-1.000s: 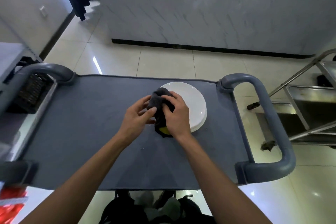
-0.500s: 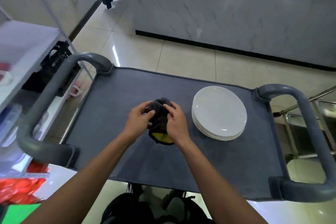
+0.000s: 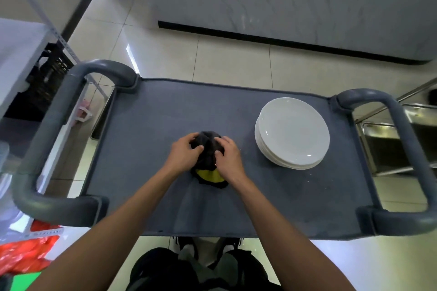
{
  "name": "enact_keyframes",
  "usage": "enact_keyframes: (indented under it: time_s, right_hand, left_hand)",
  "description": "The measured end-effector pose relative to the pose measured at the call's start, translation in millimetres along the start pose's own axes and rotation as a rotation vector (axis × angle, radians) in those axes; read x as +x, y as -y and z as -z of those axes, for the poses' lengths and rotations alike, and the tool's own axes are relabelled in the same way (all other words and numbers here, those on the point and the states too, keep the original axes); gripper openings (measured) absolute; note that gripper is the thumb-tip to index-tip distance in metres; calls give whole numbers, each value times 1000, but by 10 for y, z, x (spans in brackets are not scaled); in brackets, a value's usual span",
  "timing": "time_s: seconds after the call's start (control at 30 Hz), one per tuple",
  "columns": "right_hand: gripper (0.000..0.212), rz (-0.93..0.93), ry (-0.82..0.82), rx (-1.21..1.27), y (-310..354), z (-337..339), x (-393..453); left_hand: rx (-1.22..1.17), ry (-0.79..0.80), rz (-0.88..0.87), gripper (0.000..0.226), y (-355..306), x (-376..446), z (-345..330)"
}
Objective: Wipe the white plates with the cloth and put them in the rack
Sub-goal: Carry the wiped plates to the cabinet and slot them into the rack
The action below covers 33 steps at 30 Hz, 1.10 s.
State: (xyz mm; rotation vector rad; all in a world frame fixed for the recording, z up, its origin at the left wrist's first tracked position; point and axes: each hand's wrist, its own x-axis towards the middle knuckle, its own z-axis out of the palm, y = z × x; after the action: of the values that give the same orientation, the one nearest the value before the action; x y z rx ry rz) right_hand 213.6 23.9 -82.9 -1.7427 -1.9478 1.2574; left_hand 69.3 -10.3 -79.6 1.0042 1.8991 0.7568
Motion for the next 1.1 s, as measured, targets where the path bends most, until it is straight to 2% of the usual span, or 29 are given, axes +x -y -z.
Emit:
enact_keyframes:
  time_s: [0.13,0.33,0.5,0.63,0.83,1.0,1.1]
  right_hand:
    - [47,-4,16,-42,-4,63,17]
    - [45,45,-53,-93,77,261,-27]
    - [42,130,-160,-57,174,497,-148]
    - [36,159,-317,79,195,757,-303]
    - [37,40,-523,66,-99,1279,-405]
    - [47,-110,-608,-74,-457,1634,-385]
    - [57,-236,-592,-66,-654,1830,-354]
  left_hand:
    - [111,5,-33,40,6,33,43]
    - [161,17,-122,43,-160,63,70]
    - [115,59,-223,42,-393,48,42]
    - [54,113,-242,40,-620,79,-39]
    - [-77,194,-228,47,-1010,113,-376]
    - [-116,236,-116,66,-1222,204,-687]
    - [-112,240,-67,72,-1329,308,-845]
